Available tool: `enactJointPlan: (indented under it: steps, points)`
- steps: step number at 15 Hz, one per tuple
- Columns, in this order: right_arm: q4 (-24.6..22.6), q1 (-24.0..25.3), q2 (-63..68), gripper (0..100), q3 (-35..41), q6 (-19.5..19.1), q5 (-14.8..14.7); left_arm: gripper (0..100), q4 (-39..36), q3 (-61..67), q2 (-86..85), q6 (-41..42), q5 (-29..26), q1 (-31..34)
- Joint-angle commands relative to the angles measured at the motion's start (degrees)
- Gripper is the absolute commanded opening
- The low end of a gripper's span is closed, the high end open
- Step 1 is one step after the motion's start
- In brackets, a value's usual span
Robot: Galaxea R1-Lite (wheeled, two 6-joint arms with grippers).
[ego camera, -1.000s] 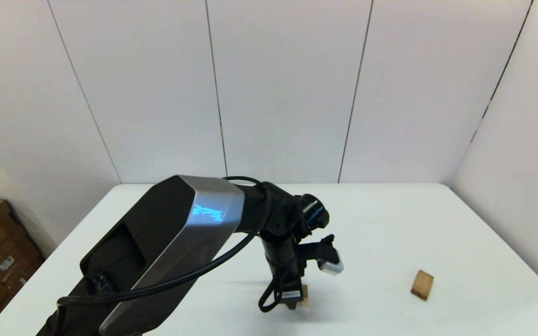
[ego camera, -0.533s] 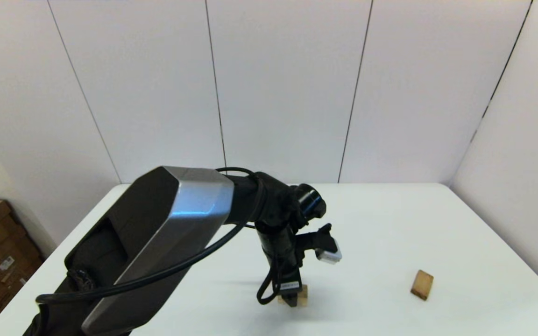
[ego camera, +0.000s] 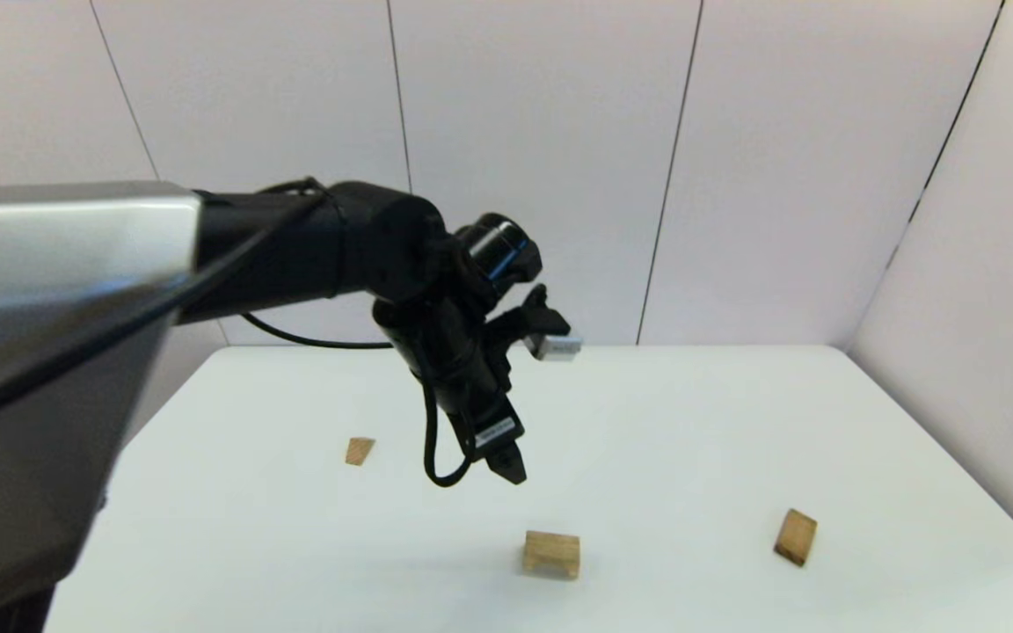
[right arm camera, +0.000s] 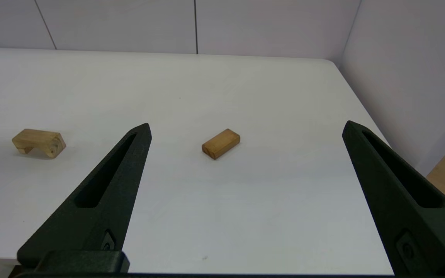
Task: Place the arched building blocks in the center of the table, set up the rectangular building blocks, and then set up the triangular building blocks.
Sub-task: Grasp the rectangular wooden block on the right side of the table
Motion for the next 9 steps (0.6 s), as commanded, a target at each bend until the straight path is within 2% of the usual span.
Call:
enactJointPlan:
  steps: [1,3,4,6,9]
  points:
    - [0.02,0.01,-0.01,100,-0.04,-0.05,0.02,100,5.37,4.62,-17.37,-15.13,5.62,2.35]
    - [0.02,0.01,-0.01,100,0.05,-0.05,0.02,100,5.19,7.87,-23.44,-19.26,9.05,2.52]
    - [0.02,0.01,-0.01,100,0.05,-0.05,0.02,100,5.46,9.28,-28.09,-22.69,11.95,2.52]
    - [0.02,0.01,-0.01,100,-0.04,-0.05,0.02,100,5.46,13.85,-35.57,-24.18,19.77,5.25]
    - [0.02,0.01,-0.01,100,-0.04,-0.05,0.02,100,5.28,27.73,-50.42,-24.0,21.61,9.38]
